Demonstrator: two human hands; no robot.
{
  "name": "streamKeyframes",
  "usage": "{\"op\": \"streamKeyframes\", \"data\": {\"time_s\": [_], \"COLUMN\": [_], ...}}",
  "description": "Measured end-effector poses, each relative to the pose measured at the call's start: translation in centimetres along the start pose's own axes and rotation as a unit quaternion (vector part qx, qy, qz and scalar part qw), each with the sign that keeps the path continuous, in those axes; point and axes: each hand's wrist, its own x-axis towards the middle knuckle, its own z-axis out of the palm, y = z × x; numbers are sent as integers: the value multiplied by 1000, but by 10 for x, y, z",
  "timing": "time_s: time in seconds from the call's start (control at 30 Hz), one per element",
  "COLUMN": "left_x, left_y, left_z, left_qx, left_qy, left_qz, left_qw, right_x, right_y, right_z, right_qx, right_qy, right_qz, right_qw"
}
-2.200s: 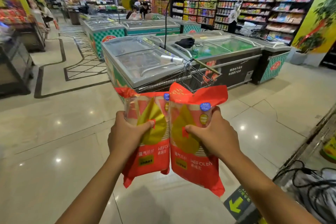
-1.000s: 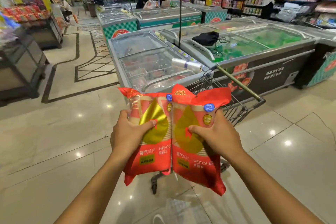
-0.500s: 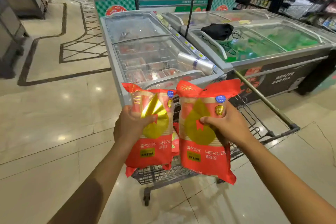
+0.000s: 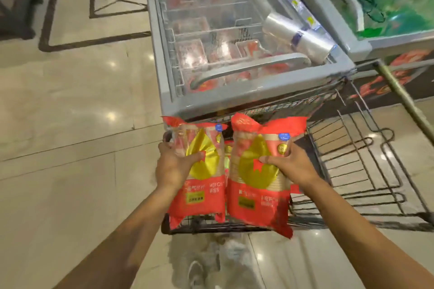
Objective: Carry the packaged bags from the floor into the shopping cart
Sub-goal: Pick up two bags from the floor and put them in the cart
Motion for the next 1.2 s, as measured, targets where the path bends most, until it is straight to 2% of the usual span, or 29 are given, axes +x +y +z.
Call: {"op": "streamKeyframes", "data": {"time_s": [0.13, 0.2, 0.27, 0.33, 0.5, 0.7, 0.87, 1.0, 1.07, 1.17, 1.2], "left_x": [38, 79, 80, 113, 158, 188, 189, 179, 162, 123, 105], "left_y": [-25, -57, -59, -85, -121, -154, -149, -132, -103, -49, -26], "left_z": [42, 85, 82, 117, 156, 183, 192, 175, 160, 120, 94], "left_qx": [33, 57, 61, 80, 44, 24, 97, 214, 275, 374, 400], "left_qy": [2, -5, -7, -2, 11, 20, -11, -30, -66, -88, -72], "left_qz": [-53, -88, -96, -121, -152, -158, -102, -12, 26, 146, 187], "left_qw": [998, 994, 994, 989, 987, 987, 990, 976, 959, 912, 894], "right_x": [60, 114, 115, 163, 224, 264, 247, 213, 198, 152, 122], "right_y": [34, 75, 72, 103, 128, 161, 158, 125, 107, 50, 17], "right_z": [23, 41, 49, 69, 97, 122, 132, 122, 114, 92, 83], "right_qx": [-15, -15, -12, -9, -28, -97, -254, -371, -397, -433, -440], "right_qy": [-30, -65, -81, -90, -117, -72, 6, -32, -72, -59, -34], "right_qz": [46, 82, 85, 108, 120, 113, 39, 4, -12, -65, -101], "right_qw": [998, 994, 993, 990, 985, 986, 966, 928, 915, 897, 892]}}
